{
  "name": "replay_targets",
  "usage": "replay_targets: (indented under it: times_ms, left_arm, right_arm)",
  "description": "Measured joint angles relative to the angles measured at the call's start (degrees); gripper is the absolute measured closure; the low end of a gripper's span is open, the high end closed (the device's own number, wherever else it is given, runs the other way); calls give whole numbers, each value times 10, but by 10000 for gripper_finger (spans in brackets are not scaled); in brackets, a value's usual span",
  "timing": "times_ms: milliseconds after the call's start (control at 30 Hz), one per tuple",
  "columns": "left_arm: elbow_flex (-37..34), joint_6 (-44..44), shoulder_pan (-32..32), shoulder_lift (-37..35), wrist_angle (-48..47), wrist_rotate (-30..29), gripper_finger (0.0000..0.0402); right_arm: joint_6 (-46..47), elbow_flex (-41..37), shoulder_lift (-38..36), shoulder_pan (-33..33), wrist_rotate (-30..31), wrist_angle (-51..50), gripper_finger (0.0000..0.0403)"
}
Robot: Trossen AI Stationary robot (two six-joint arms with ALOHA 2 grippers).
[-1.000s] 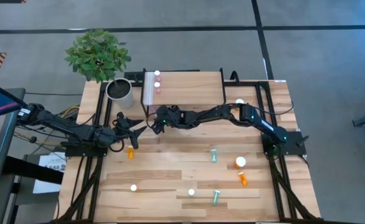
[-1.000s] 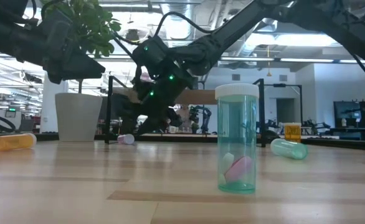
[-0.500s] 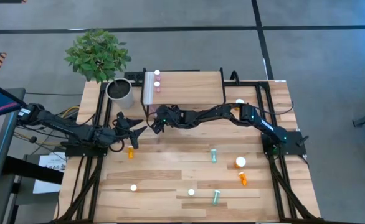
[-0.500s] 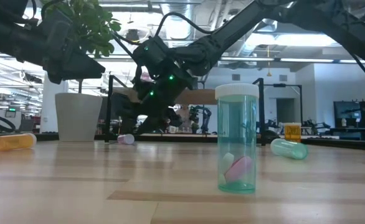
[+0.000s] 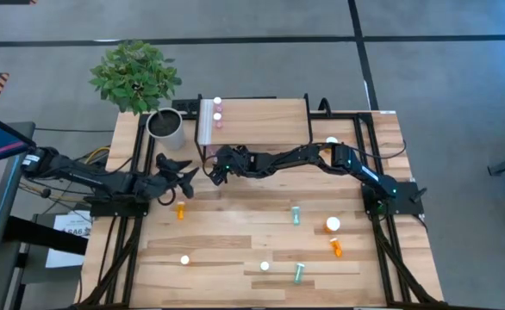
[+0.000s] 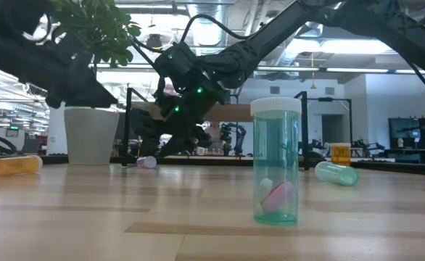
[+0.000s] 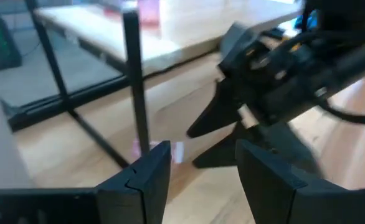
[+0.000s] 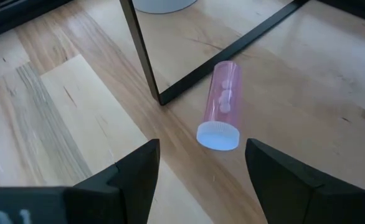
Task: Pick and place medicine bottles onto shelf by color
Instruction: Put the pink pill bottle aligned with the other pink pill bottles on the shelf
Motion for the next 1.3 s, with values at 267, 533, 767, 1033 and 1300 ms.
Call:
replay_targets:
  times_ms: [267, 533, 767, 1033, 1300]
  left_arm:
    - [0, 6, 84, 36, 1, 39, 215]
    - [0, 46, 138, 90, 69, 105, 204]
    - [0, 60, 165, 149, 107, 129, 204]
    - [0, 59, 198, 207, 163, 124, 204]
    - [0, 70, 214, 255, 209, 142, 204]
  right_arm:
    - [0, 0, 0, 0, 0, 0, 143]
    - [2, 0, -1, 4, 0, -1, 143]
    - [5, 0, -1, 4, 0, -1, 143]
    - [15, 0, -1, 4, -1, 0, 143]
    - [32, 0, 13, 5, 1, 24, 143]
